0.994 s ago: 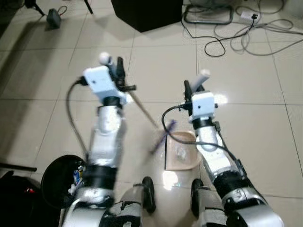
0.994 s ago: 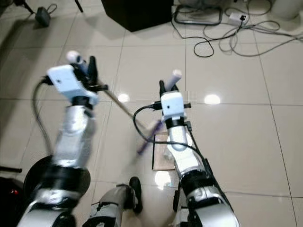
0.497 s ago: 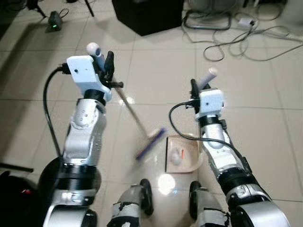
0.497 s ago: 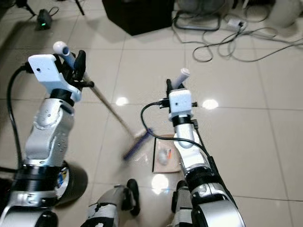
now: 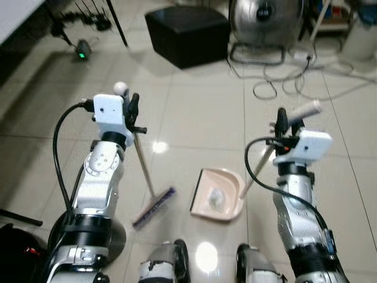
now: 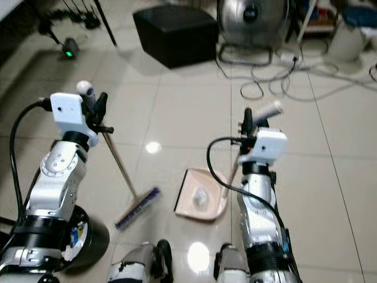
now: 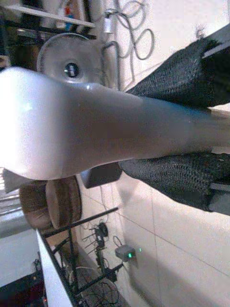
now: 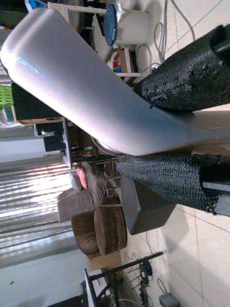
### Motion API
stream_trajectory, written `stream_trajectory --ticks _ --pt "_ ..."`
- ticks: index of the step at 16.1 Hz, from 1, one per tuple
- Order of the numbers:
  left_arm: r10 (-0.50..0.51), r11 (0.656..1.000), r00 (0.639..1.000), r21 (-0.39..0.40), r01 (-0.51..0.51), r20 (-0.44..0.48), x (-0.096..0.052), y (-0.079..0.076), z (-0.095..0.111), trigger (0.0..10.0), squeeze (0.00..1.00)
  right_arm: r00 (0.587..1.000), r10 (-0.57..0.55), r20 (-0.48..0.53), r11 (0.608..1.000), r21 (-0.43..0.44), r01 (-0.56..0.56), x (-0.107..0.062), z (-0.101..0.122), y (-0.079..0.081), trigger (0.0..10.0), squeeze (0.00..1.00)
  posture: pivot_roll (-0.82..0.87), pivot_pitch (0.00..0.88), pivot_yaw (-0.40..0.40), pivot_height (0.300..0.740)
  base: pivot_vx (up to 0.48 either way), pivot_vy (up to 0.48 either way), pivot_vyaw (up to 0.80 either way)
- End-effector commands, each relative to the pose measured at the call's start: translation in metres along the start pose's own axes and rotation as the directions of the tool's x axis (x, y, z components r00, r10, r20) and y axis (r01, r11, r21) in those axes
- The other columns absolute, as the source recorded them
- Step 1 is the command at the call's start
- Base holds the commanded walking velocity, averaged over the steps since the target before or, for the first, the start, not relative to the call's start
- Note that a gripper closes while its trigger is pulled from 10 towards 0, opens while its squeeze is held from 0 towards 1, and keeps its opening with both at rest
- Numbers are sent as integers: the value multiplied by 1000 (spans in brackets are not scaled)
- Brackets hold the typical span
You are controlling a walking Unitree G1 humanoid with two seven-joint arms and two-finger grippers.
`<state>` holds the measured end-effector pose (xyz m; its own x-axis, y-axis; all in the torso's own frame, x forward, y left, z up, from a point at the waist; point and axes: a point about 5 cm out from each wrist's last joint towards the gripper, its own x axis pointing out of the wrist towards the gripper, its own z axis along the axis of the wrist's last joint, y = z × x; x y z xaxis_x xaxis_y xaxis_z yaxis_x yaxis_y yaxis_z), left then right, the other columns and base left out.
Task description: Sweep floor
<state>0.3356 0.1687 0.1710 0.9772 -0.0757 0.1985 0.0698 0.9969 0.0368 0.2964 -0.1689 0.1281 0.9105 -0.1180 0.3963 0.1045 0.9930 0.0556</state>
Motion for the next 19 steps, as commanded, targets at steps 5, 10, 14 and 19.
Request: stream_trajectory --ticks 5,10,14,19 --pt "-20 999 997 28 22 -74 -7 1 -11 10000 0 999 -22 37 999 31 21 12 26 -9 10000 0 -36 52 120 740 0 0 0" --pt "-101 994 979 11 104 -178 -42 0 -30 10000 0 998 66 -8 997 39 -66 27 62 -12 10000 0 -58 29 72 740 0 0 0" --pt "-99 995 972 -14 98 -215 -65 3 -31 10000 0 994 101 -49 993 61 -98 33 90 -19 10000 0 -64 19 57 740 0 0 0" --pt "-138 990 960 5 144 -244 -71 -2 -30 10000 0 986 135 -94 989 65 -129 35 100 -22 10000 0 -63 8 57 740 0 0 0"
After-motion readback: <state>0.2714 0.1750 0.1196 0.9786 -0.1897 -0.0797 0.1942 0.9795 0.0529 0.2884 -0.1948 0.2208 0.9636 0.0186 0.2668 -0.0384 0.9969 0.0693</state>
